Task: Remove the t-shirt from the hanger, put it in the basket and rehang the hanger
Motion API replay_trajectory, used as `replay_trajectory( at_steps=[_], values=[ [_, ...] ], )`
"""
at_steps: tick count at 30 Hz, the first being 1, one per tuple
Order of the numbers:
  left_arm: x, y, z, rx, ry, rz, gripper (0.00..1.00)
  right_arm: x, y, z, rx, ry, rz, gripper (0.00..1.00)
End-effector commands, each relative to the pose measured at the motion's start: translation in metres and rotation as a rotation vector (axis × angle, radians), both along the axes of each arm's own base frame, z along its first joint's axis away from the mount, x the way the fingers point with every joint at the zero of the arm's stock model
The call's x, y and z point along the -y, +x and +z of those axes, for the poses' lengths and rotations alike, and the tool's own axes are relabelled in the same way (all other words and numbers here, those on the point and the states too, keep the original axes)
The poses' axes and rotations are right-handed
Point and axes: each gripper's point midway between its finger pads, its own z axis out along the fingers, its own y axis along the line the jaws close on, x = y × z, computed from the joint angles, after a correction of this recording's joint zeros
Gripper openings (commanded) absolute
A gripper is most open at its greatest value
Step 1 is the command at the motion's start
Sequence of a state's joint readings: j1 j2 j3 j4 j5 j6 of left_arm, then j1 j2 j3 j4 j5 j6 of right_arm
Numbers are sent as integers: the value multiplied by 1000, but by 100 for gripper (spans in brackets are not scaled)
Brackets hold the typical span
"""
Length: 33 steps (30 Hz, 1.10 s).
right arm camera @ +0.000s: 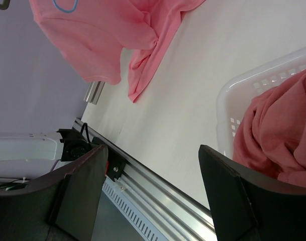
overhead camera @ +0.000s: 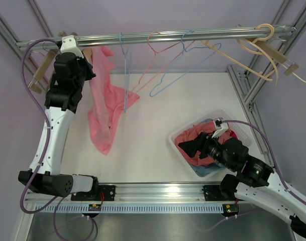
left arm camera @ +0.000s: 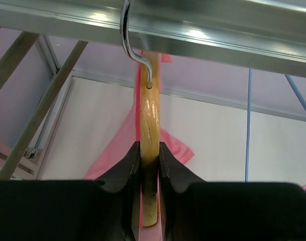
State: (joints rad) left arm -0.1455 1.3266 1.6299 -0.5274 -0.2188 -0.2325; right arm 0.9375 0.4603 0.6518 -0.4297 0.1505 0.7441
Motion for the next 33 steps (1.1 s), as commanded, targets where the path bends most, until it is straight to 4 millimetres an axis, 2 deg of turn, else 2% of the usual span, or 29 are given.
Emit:
replay_trajectory(
  at_steps=[1, 2, 6, 12, 17, 21, 23, 30, 31, 33],
  values=[
    [-5, -9, 38, 136, -9, 11, 3, -9, 0, 14, 31, 32, 39, 81],
    [-5, -10, 40, 140, -4, 6, 0, -10, -1, 15, 33, 37, 45, 81],
    [-2, -17, 55, 179, -3, -17, 0, -13, -1, 15, 26, 41, 53, 81],
    [11, -27, 90, 268, -10, -101, 0, -16, -1, 15, 24, 41, 62, 81],
    [6, -26, 105, 311, 24, -86, 0, -17, -1, 15, 23, 41, 65, 81],
    [8, -20, 95, 321, 35, -92, 0, -16, -1, 15, 24, 38, 65, 81],
    [9, -26, 102, 366, 32, -103, 0, -15, -1, 14, 24, 34, 63, 81],
    [11, -50, 104, 422, 4, -125, 0, -23, 2, 13, 26, 22, 77, 81],
    [12, -49, 96, 407, -1, -130, 0, -25, 1, 12, 23, 22, 91, 81],
    [13, -58, 95, 413, -25, -138, 0, -31, 1, 13, 24, 25, 106, 81]
  ],
)
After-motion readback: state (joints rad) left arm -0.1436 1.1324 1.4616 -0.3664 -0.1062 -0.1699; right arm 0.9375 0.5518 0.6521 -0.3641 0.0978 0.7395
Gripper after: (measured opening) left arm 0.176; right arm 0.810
